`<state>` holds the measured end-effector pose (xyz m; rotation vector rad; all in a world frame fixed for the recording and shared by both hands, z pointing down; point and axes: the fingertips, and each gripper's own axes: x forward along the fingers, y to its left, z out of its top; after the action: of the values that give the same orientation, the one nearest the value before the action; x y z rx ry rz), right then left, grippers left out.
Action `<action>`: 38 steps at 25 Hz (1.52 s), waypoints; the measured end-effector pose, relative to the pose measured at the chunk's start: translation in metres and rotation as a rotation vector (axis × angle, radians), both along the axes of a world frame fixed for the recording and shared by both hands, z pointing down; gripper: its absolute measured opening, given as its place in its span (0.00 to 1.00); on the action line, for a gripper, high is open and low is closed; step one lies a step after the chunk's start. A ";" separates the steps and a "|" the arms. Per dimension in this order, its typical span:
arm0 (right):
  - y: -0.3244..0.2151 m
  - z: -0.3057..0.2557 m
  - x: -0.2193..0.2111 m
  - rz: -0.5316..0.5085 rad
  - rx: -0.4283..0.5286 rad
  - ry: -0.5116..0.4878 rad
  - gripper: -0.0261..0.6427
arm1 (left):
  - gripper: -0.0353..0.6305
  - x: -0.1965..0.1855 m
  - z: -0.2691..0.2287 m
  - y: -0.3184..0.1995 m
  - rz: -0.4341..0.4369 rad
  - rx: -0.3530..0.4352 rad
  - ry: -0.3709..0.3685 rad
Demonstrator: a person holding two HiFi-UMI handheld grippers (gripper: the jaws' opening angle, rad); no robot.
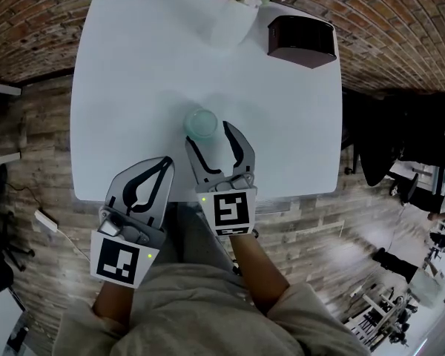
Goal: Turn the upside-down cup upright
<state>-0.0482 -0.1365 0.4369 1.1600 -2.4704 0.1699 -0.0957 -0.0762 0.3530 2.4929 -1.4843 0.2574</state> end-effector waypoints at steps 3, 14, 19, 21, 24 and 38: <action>-0.005 0.007 -0.002 0.003 -0.021 0.011 0.49 | 0.06 -0.002 -0.001 -0.001 -0.006 0.002 0.004; -0.014 0.028 -0.010 -0.001 -0.062 0.047 0.51 | 0.06 -0.005 -0.002 0.000 -0.010 -0.009 0.012; -0.015 0.031 -0.010 0.006 -0.059 0.047 0.51 | 0.06 -0.005 -0.001 0.002 -0.008 -0.011 0.009; -0.015 0.031 -0.011 0.006 -0.057 0.042 0.51 | 0.06 -0.004 0.001 0.003 -0.006 -0.014 0.007; -0.017 0.032 -0.011 0.012 -0.052 0.037 0.51 | 0.06 -0.004 0.003 0.004 -0.006 -0.023 0.005; -0.014 0.017 -0.006 0.015 -0.020 -0.115 0.49 | 0.06 0.001 0.003 0.005 0.003 -0.025 0.004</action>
<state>-0.0538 -0.1505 0.4538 1.1923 -2.5536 0.2725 -0.0944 -0.0716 0.3557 2.4743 -1.4671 0.2696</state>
